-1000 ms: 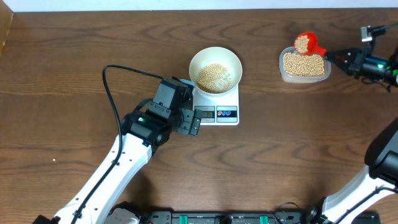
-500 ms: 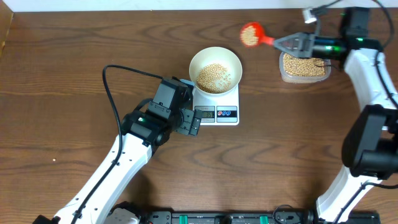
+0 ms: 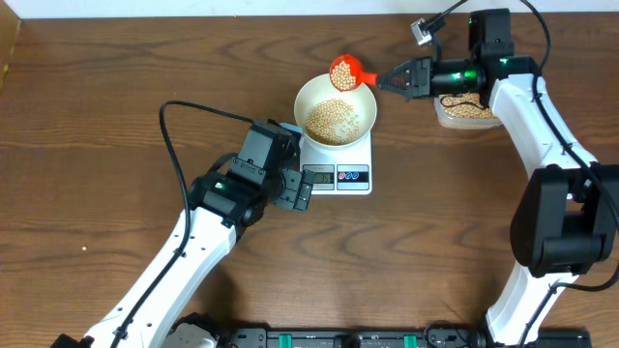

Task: Scoop item into bowl and weigh 50g on scale
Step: 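Move the scoop over the bowl with the right gripper, then tilt the scoop gradually to trickle soybeans into the bowl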

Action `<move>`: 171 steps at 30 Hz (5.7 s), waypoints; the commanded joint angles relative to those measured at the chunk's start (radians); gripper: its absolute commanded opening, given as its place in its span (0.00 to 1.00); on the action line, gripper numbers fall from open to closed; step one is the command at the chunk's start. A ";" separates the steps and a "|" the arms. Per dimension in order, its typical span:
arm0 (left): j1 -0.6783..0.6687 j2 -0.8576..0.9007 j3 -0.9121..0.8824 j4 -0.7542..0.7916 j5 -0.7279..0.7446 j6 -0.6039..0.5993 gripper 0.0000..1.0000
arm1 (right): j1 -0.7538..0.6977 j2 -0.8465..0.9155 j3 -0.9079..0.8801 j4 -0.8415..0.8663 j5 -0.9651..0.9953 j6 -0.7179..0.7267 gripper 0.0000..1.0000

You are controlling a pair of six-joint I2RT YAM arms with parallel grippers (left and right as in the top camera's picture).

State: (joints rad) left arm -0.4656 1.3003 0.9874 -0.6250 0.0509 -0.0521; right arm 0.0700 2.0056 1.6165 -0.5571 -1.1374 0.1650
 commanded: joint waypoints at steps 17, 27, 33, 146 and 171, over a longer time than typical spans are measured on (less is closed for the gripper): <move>0.004 0.002 -0.019 -0.003 0.002 -0.001 0.92 | 0.127 -0.078 0.021 -0.229 0.314 -0.234 0.01; 0.004 0.002 -0.019 -0.003 0.002 -0.001 0.92 | 0.180 -0.128 0.054 -0.218 0.544 -0.250 0.01; 0.004 0.002 -0.019 -0.003 0.002 -0.001 0.92 | 0.227 -0.142 0.057 -0.222 0.627 -0.270 0.01; 0.004 0.002 -0.019 -0.003 0.002 -0.001 0.92 | 0.226 -0.142 0.057 -0.199 0.557 -0.321 0.01; 0.004 0.002 -0.019 -0.003 0.002 -0.001 0.92 | 0.276 -0.142 0.057 -0.223 0.687 -0.409 0.01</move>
State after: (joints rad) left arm -0.4656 1.3003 0.9874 -0.6250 0.0509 -0.0521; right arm 0.3439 1.8862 1.6539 -0.7788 -0.4633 -0.2214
